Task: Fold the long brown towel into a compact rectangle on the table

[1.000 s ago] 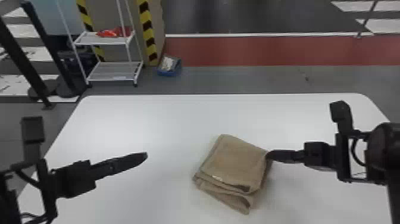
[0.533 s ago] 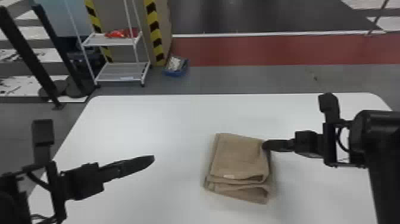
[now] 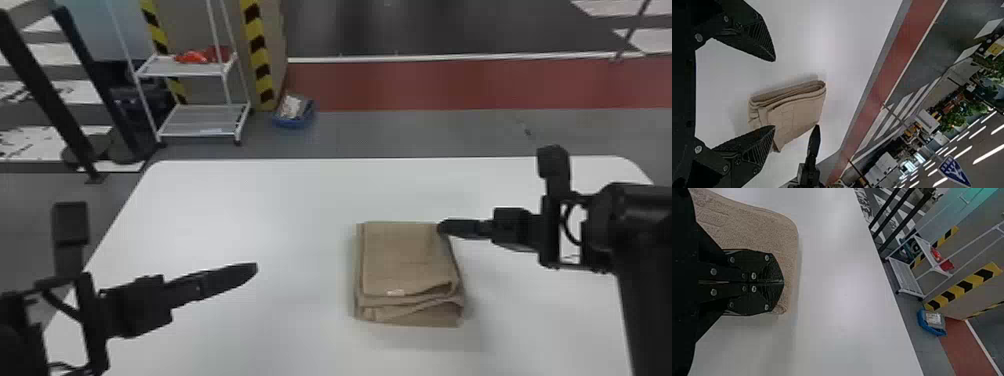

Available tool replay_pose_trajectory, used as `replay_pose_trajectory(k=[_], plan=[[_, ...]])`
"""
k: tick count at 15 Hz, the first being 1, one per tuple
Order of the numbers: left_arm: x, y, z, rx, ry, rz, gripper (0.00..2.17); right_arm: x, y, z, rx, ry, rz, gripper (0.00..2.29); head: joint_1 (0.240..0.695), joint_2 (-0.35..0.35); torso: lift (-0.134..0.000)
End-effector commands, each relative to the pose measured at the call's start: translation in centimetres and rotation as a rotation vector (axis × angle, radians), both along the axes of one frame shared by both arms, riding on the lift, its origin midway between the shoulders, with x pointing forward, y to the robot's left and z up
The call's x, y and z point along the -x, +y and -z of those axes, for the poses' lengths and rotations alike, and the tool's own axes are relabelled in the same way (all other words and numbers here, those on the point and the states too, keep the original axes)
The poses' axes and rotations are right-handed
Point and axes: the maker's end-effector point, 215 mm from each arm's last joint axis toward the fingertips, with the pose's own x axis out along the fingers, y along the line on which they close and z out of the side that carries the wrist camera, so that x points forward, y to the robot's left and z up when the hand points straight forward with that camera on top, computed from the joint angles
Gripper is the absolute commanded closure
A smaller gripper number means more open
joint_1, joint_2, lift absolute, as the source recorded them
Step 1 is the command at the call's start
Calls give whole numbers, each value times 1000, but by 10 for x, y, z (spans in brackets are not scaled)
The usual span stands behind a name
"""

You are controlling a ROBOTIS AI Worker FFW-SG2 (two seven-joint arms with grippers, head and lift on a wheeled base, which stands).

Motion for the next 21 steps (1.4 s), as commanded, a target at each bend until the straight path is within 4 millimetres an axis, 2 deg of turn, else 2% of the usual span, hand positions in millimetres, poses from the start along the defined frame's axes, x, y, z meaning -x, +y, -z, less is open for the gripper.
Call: replay_pose_trajectory(k=[1, 3, 4, 6, 8, 10, 12, 14, 16, 19, 21], plan=[[0, 0, 0, 9, 1, -4, 326, 31, -5, -3, -12, 10, 14, 2044, 695, 77, -125], [-3, 0, -1, 7, -1, -6, 326, 39, -6, -34, -112, -88, 13, 2044, 695, 78, -125], [-3, -4, 1, 5, 4, 3, 326, 46, 7, -44, -153, -110, -19, 2044, 695, 77, -125], [-2, -9, 3, 6, 7, 12, 326, 65, 32, -35, -140, -92, -83, 2044, 695, 84, -125], [-1, -5, 3, 5, 9, 4, 326, 96, 56, -14, -143, -38, -146, 2044, 695, 109, -125], [-1, 0, 3, 10, 8, -6, 326, 124, 66, -6, -140, -11, -179, 2044, 695, 139, -125], [-1, 1, 5, 12, 13, -7, 326, 142, 62, 7, -131, 17, -183, 2044, 695, 167, -125], [-1, 0, 6, 15, 17, -4, 326, 147, 55, 16, -117, 19, -173, 2040, 695, 183, -125], [-1, -2, 7, 12, 17, -1, 326, 144, 47, 11, -137, -2, -161, 2044, 695, 178, -125], [-1, -2, 8, 12, 19, -2, 326, 138, 41, -22, -201, -50, -141, 2044, 695, 158, -125], [-2, -1, 7, 12, 18, -4, 326, 143, 44, -32, -234, -48, -143, 2044, 695, 153, -125]])
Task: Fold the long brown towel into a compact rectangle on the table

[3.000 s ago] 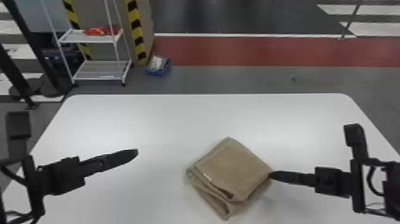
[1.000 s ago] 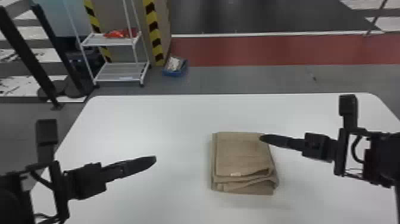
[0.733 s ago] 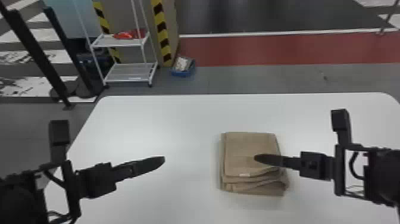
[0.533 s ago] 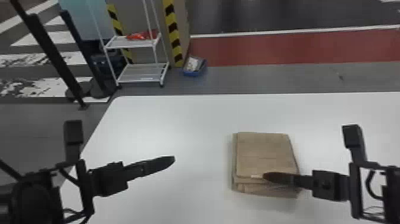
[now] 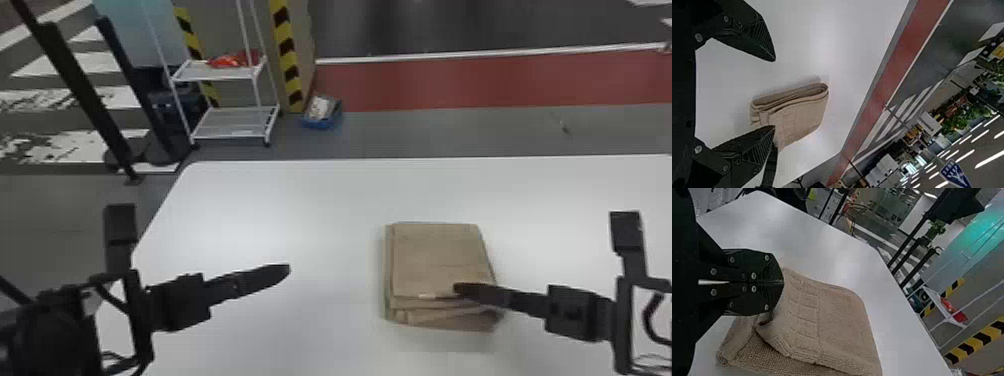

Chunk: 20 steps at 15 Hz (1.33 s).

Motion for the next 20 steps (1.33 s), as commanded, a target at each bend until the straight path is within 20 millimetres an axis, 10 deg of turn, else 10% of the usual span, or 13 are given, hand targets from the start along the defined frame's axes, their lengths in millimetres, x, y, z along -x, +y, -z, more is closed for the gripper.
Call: replay_pose_trajectory(k=[1, 11, 14, 16, 18, 19, 20], plan=[[0, -2, 0, 7, 0, 0, 326, -3, 0, -11, -15, -18, 3, 2044, 695, 153, -125], [3, -1, 1, 11, 4, 1, 326, -15, -26, 48, 82, 18, 51, 2044, 695, 118, -125], [3, -2, -1, 7, -1, 2, 326, -18, -34, 36, 34, 5, 75, 2040, 695, 116, -125], [3, -2, -1, 6, -1, 2, 326, -21, -35, -8, -79, -50, 90, 1993, 695, 107, -125], [3, -2, -3, 3, -5, 0, 326, -27, -62, -49, -117, -140, 156, 1166, 695, 103, -125], [4, -4, -5, 0, -10, 4, 326, -31, -86, -63, -89, -198, 208, 235, 695, 96, -125], [8, -5, -5, -2, -11, 5, 326, -27, -104, -69, -60, -241, 248, -2, 695, 82, -125]])
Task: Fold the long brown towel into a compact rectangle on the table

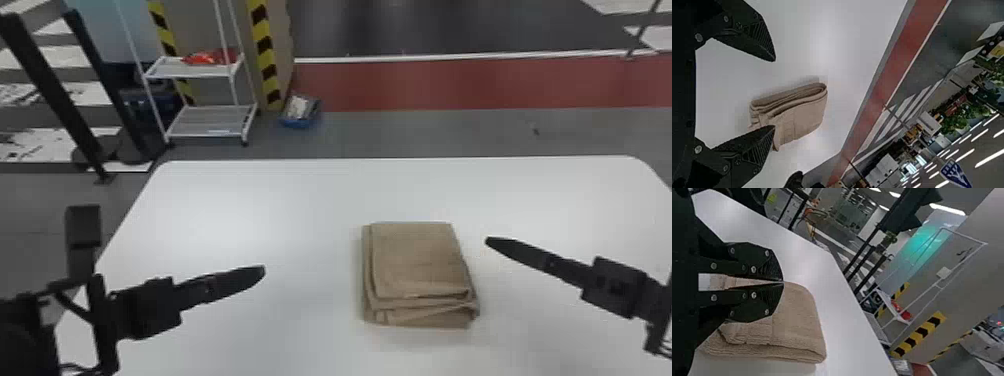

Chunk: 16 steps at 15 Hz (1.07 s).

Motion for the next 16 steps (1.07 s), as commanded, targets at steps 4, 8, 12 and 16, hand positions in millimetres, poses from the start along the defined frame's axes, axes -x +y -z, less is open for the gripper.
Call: replay_pose_trajectory(k=[4, 8, 12, 16], plan=[[2, 0, 8, -107, -130, -26, 319, 16, -52, -14, 331, -322, 232, 33, 695, -14, -125], [-20, -1, -37, -384, -567, -224, 319, 47, -44, -52, 474, -612, 345, 56, 695, -17, -125], [-1, 9, -65, -425, -733, -321, 319, 68, -31, -39, 587, -598, 359, 63, 695, -10, -125], [17, 16, -46, -464, -725, -369, 191, 79, -33, -49, 572, -638, 379, 63, 695, 18, -125]])
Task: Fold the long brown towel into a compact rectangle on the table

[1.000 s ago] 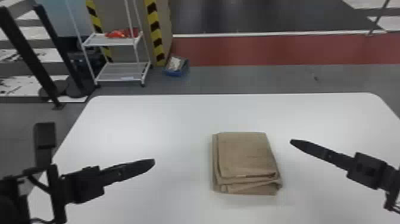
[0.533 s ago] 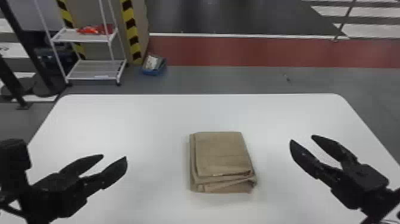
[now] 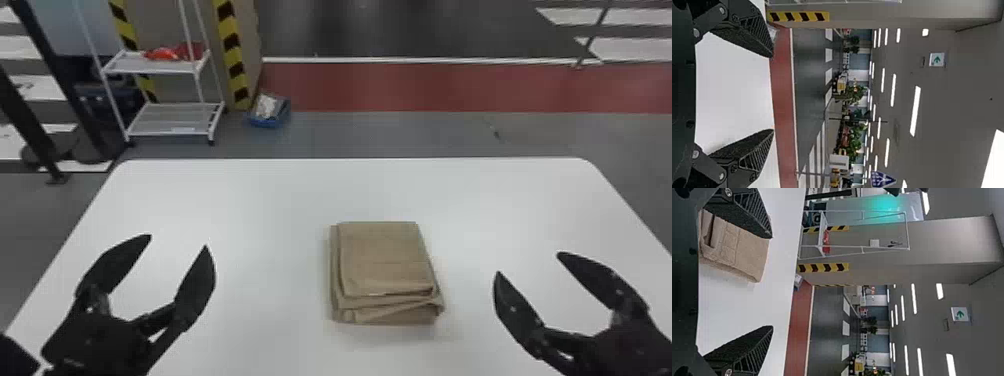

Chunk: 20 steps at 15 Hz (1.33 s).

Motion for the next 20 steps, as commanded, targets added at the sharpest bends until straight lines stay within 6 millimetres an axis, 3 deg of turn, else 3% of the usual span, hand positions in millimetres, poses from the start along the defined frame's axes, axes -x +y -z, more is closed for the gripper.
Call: replay_pose_trajectory(k=[1, 5, 10, 20], plan=[[12, 2, 0, -14, -35, -28, 151, 3, -7, -9, 0, -33, 19, 63, 695, 22, -125], [24, -1, -4, -31, -57, -15, 137, 1, -30, -13, -21, -38, 77, 63, 695, 3, -125], [30, -2, -4, -44, -49, 11, 137, -2, -23, 2, -46, -6, 114, 63, 695, -27, -125], [39, -1, 8, -40, -21, 35, 137, 6, -15, 8, -58, -9, 116, 70, 695, -6, -125]])
